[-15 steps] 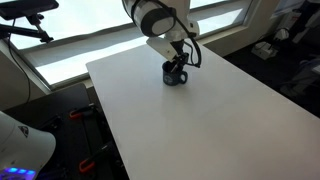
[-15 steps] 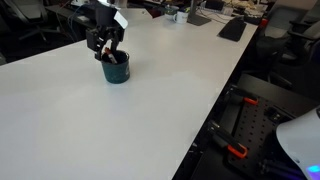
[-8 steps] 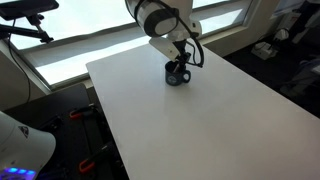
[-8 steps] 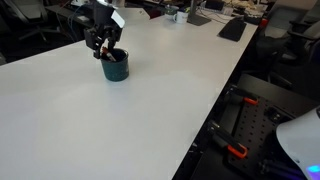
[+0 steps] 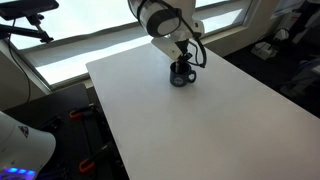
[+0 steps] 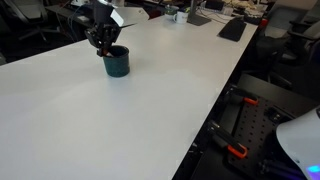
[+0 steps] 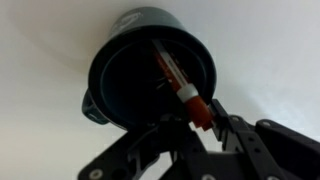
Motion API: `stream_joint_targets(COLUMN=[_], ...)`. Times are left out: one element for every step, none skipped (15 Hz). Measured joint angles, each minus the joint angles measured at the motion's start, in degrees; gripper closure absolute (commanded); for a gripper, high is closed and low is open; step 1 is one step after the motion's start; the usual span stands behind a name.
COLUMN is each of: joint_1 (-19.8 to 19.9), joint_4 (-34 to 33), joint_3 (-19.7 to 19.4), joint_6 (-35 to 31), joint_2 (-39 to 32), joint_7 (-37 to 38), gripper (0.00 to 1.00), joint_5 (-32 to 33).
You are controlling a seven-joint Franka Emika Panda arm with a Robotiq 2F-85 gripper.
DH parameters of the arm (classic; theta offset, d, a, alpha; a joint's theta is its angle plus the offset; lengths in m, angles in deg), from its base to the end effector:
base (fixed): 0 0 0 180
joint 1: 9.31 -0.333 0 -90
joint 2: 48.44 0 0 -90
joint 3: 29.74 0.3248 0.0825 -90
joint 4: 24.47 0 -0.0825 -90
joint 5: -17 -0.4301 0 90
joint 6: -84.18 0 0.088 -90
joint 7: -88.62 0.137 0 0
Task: Remove the marker from the cup and put it on the table
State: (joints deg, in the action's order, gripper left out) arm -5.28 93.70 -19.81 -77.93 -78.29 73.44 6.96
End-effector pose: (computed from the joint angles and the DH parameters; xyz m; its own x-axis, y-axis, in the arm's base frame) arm 0.6476 0.0611 0.1450 0.9521 0.1521 0.2654 0.1871 -0.9759 -0.1119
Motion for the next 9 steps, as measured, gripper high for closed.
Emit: stream_joint_targets(joint_1=[0.08, 0.13, 0.17, 0.17, 0.17, 0.18, 0.18, 0.19, 0.19], joint_4=[-0.19, -0.44, -0.78, -1.05, -1.19, -1.32, -1.35, -1.4, -1.42], joint_3=[-0.03, -0.05, -0.07, -0.08, -0.11, -0.26, -0.43, -0.56, -0.61], joint_6=[0.01, 0.01, 0.01, 0.05, 0.07, 0.08, 0.08, 0.09, 0.09], joint_2=[0.0, 0.01, 0.02, 0.0, -0.13, -0.25, -0.33, -0.35, -0.35], joint_7=[0.03, 0.09, 0.17, 0.37, 0.73, 0.89, 0.94, 0.99, 1.01], gripper=[0.95, 0.95, 0.94, 0.95, 0.97, 0.95, 0.96, 0.95, 0.95], joint_5=[0.0, 0.0, 0.0, 0.0, 0.01, 0.01, 0.01, 0.01, 0.01])
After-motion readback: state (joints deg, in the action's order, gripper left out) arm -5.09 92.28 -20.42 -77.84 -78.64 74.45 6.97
